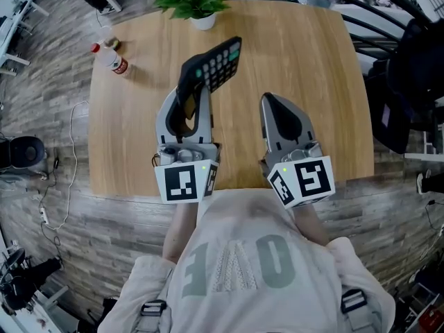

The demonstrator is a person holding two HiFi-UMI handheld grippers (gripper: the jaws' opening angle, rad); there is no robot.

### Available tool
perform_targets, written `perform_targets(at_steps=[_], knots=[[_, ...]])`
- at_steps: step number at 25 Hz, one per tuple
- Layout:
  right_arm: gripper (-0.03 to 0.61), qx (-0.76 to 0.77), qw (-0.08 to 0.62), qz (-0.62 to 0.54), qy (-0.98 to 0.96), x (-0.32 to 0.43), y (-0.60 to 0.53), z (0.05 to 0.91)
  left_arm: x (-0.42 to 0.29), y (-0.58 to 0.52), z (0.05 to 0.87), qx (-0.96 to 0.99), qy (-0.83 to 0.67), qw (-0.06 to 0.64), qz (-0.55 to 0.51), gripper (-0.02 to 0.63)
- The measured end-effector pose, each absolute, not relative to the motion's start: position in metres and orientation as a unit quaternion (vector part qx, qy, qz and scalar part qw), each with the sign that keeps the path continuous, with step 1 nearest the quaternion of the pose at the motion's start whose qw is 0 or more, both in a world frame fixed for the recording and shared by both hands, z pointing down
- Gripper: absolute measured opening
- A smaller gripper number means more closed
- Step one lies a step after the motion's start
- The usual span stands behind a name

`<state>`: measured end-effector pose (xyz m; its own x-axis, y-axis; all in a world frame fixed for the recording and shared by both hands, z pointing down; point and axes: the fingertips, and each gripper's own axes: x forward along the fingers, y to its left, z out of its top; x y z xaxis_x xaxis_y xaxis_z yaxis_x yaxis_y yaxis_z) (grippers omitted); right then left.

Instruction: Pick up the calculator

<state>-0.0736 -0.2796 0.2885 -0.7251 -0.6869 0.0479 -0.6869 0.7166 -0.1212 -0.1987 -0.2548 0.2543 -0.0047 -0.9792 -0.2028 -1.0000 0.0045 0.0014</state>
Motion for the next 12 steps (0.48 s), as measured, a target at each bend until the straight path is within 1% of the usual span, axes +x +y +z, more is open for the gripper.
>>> perform_targets(at_steps=[5, 12], knots=[[0.018, -0.377, -0.014, -0.050, 0.925, -0.070, -0.281, 0.291, -0.196, -0.252, 0.247, -0.701, 0.704, 0.085, 0.072, 0.123], [0.017, -0.384, -0.013, -0.048, 0.922, -0.066, -0.279, 0.288, -0.194, -0.249, 0.238, -0.700, 0.703, 0.101, 0.066, 0.123]])
